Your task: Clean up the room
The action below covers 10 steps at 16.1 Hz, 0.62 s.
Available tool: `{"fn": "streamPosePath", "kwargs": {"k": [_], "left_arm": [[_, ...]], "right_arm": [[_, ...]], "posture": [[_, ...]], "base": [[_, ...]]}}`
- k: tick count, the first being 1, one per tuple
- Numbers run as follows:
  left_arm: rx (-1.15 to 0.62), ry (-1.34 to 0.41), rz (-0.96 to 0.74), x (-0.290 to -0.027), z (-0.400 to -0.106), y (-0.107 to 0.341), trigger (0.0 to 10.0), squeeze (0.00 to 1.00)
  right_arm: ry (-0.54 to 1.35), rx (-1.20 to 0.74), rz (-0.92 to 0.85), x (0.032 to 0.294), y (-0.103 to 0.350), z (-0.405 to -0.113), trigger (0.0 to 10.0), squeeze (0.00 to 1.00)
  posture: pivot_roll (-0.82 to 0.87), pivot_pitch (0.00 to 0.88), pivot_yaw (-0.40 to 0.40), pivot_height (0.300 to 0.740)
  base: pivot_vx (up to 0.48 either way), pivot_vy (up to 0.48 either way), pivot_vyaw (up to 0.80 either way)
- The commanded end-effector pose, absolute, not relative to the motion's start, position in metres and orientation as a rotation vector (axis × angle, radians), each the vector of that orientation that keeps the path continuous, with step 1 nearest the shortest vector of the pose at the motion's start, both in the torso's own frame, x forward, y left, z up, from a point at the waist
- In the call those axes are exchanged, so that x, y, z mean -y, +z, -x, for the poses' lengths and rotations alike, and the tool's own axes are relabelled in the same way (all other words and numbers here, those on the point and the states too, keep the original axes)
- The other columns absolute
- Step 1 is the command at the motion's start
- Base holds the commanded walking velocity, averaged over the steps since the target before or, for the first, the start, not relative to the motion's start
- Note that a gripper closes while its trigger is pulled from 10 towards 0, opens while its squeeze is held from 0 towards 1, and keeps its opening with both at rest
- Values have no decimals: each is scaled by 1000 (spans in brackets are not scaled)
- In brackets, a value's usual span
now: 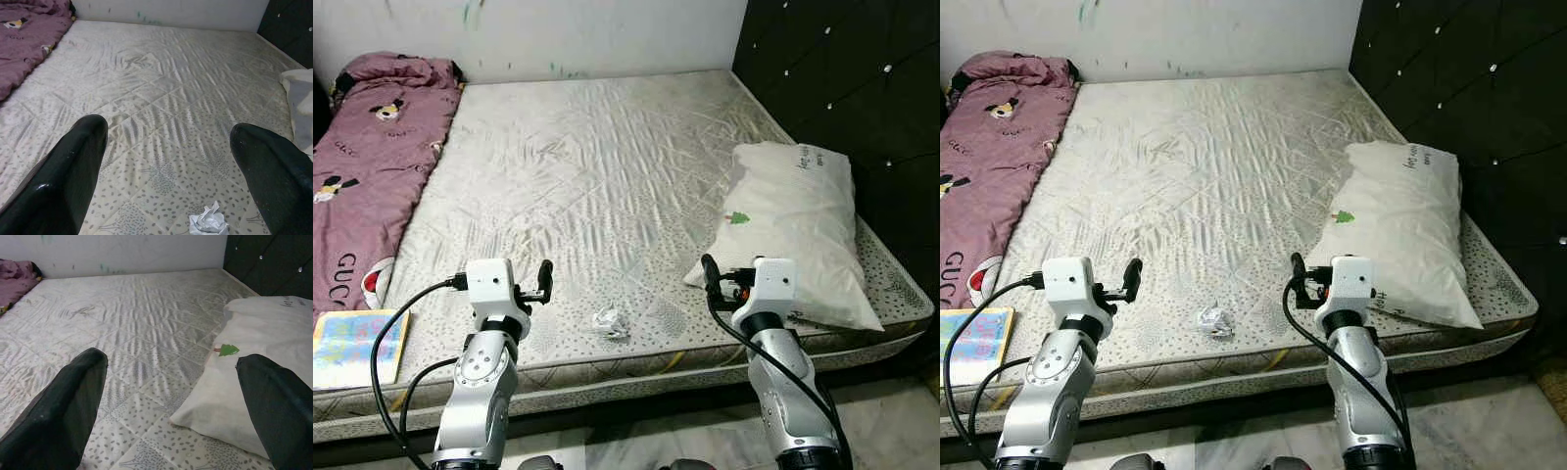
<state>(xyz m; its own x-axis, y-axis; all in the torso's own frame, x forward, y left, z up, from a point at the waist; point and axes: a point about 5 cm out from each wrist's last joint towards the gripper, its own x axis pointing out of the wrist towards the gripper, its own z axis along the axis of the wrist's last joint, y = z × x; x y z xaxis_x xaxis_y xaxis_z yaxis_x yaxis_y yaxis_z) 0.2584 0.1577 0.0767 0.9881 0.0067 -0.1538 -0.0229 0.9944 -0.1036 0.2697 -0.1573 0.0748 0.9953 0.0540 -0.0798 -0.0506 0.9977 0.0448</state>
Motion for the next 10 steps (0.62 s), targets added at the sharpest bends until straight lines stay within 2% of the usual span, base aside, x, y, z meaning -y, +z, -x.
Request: {"fn": "streamPosePath", "kwargs": {"k": [1,3,10], "left_arm": [[-138,17,97,-159,-259,81,10000,0],[-140,17,95,-159,-259,81,10000,0],[-145,22,101,-158,-260,80,10000,0]], "right_arm": [[60,-75,-43,156,78,-271,10000,0],[62,-75,-43,156,78,-271,10000,0],[68,-79,-41,157,78,-271,10000,0]], "posture": [[-19,29,19,740],[-21,30,21,740],[-20,29,15,657]], "base": [[0,0,0],[0,0,0],[0,0,0]]}}
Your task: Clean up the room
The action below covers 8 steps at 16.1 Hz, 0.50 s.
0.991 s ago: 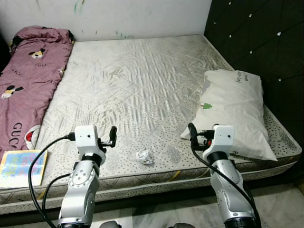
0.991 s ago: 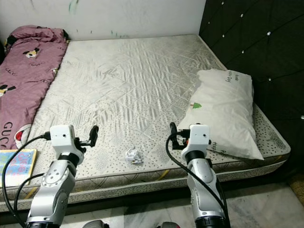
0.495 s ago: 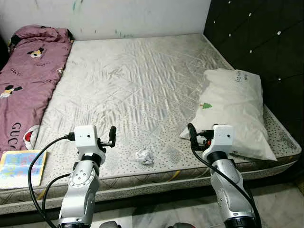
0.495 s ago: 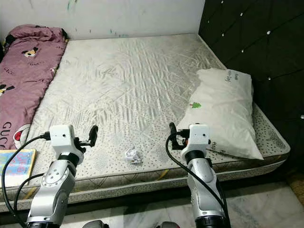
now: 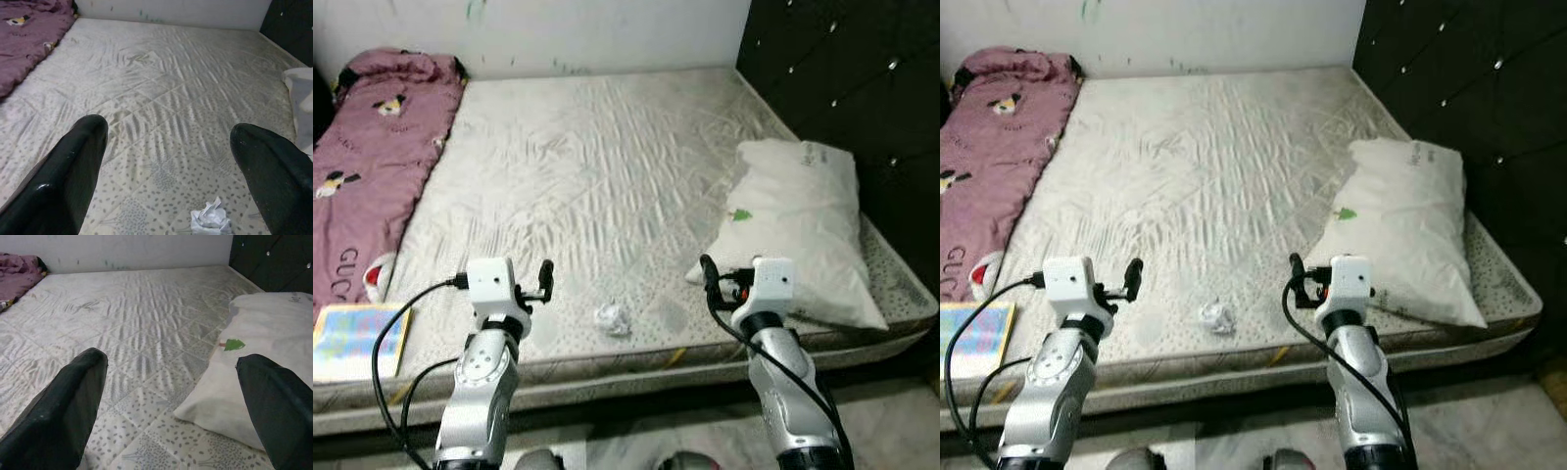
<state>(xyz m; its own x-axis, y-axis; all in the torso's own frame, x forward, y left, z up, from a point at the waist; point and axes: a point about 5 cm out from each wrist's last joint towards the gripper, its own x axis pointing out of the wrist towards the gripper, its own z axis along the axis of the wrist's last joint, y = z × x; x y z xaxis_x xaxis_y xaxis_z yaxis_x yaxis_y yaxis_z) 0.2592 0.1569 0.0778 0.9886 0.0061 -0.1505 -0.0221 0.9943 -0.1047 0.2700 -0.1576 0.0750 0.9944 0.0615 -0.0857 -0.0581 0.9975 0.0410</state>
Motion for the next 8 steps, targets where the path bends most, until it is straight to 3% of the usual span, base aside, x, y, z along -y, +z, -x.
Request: {"fn": "streamPosePath", "kwargs": {"k": [1,6,8], "left_arm": [[-145,22,101,-158,-260,80,10000,0],[-145,18,95,-158,-260,80,10000,0],[-144,36,73,-159,-261,80,10000,0]], "right_arm": [[69,-80,-41,157,78,-271,10000,0],[73,-82,-45,157,77,-272,10000,0],[74,-92,-54,157,76,-272,10000,0]], "posture": [[-20,29,15,652],[-21,19,19,594],[-20,16,17,594]], "base": [[0,0,0],[0,0,0],[0,0,0]]}}
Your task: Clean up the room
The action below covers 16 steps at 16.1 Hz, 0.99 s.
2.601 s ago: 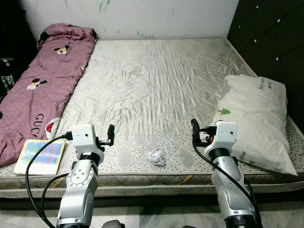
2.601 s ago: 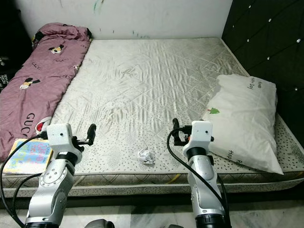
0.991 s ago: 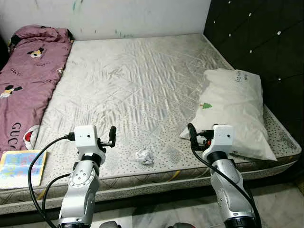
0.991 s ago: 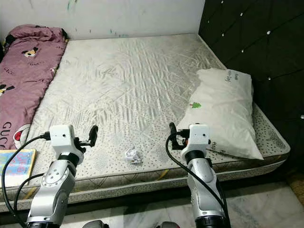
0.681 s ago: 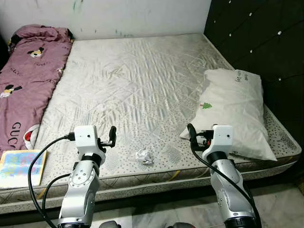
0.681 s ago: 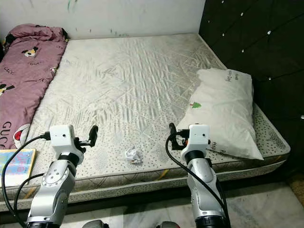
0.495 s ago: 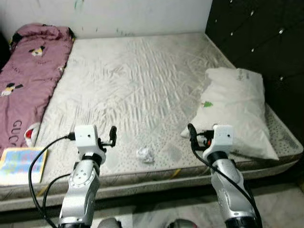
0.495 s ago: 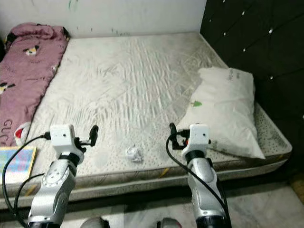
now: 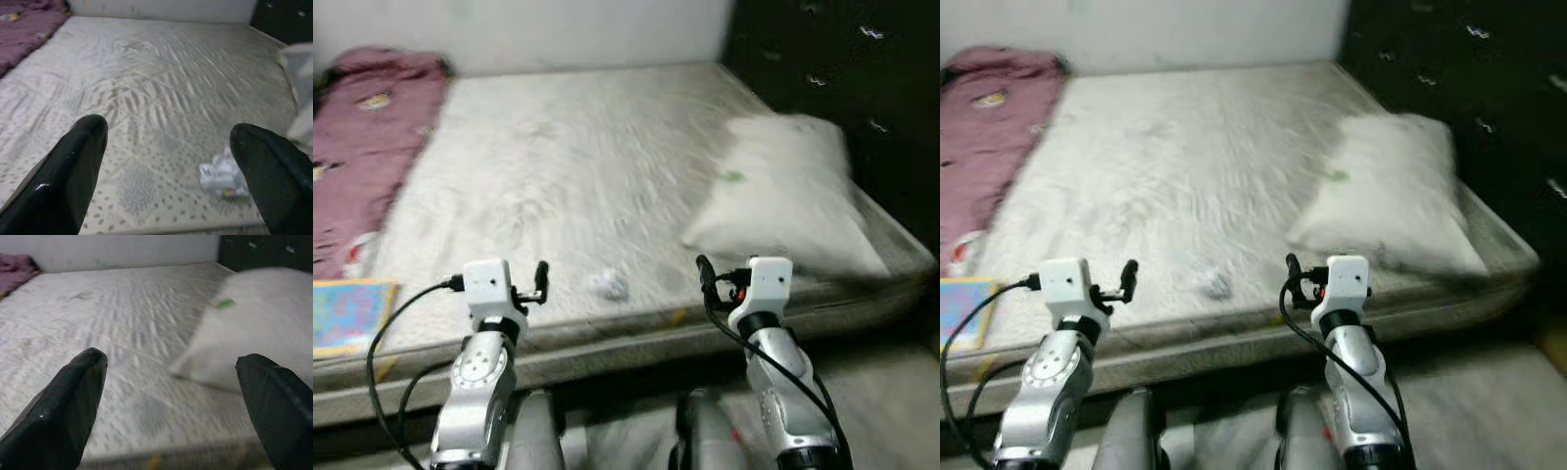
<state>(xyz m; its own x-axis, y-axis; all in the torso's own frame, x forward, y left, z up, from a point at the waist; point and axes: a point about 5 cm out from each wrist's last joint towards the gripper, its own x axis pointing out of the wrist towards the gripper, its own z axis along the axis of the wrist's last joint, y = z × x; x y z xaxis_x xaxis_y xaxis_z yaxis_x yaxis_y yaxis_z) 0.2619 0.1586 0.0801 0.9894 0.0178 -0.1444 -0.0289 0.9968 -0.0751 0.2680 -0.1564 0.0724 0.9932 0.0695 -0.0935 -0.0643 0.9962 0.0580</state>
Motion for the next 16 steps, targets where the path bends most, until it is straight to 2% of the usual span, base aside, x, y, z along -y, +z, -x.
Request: {"fn": "streamPosePath", "kwargs": {"k": [1,8,13,16], "left_arm": [[-145,49,62,-160,-261,80,10000,0],[-152,92,74,-164,-261,79,10000,0],[-156,90,83,-163,-261,79,10000,0],[-158,91,86,-164,-262,79,10000,0]], "right_arm": [[83,-93,-53,156,76,-273,10000,0],[134,-100,-38,151,75,-274,10000,0],[162,-90,-39,148,77,-273,10000,0],[159,-95,-49,148,77,-274,10000,0]], "posture": [[-20,16,17,594],[-14,19,11,594],[-17,32,10,594],[-17,37,11,594]], "base": [[0,0,0],[0,0,0],[0,0,800],[0,0,0]]}}
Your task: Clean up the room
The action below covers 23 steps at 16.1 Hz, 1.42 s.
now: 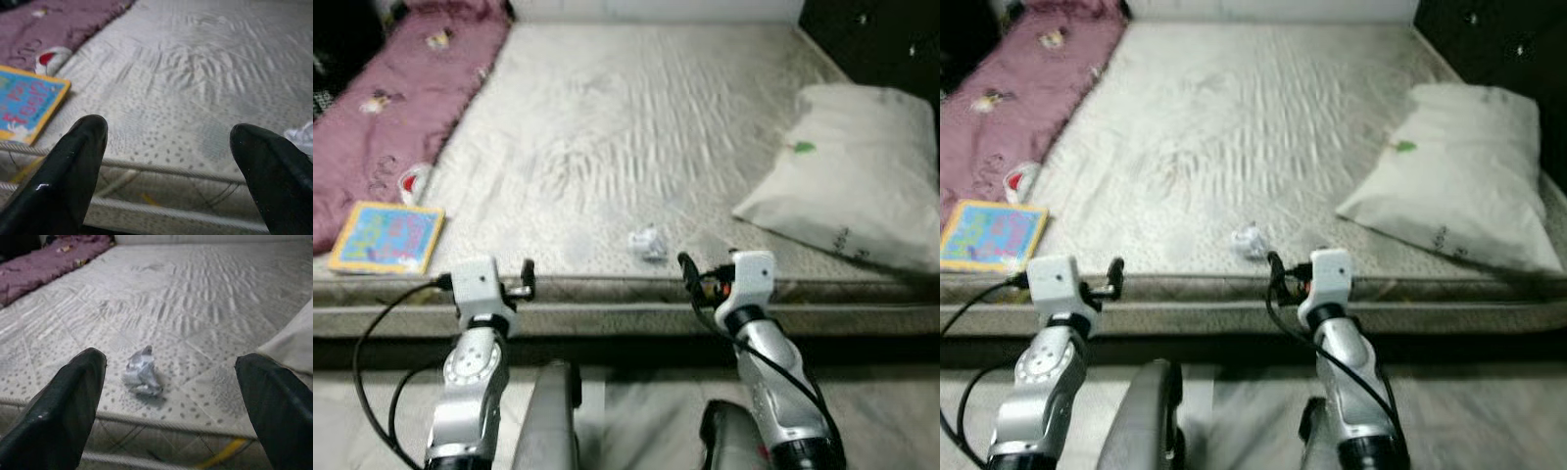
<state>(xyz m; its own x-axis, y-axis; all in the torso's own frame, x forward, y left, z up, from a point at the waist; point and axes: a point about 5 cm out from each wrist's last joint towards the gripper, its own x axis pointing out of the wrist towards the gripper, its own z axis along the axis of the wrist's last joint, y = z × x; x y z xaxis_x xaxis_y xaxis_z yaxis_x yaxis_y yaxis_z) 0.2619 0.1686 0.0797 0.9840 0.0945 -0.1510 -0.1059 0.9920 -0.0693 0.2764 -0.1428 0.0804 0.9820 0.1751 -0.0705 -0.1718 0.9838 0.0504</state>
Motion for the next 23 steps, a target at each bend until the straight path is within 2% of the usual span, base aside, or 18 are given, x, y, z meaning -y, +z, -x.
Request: {"fn": "streamPosePath", "kwargs": {"k": [1,6,10,19,23], "left_arm": [[-159,91,87,-164,-262,79,10000,0],[-164,85,89,-163,-263,79,10000,0],[-166,87,93,-163,-263,79,10000,0],[-159,61,107,-162,-262,79,10000,0],[-159,51,110,-162,-262,79,10000,0]], "right_arm": [[156,-97,-54,149,77,-274,10000,0],[167,-96,-51,147,77,-274,10000,0],[171,-94,-55,147,77,-274,10000,0],[197,-107,-39,144,75,-274,10000,0],[207,-108,-40,143,75,-274,10000,0]], "posture": [[-17,37,11,594],[-20,39,14,594],[-20,39,9,554],[-17,28,9,554],[-16,24,12,554]], "base": [[0,0,0],[0,0,0],[0,0,0],[0,0,0],[0,0,661]]}}
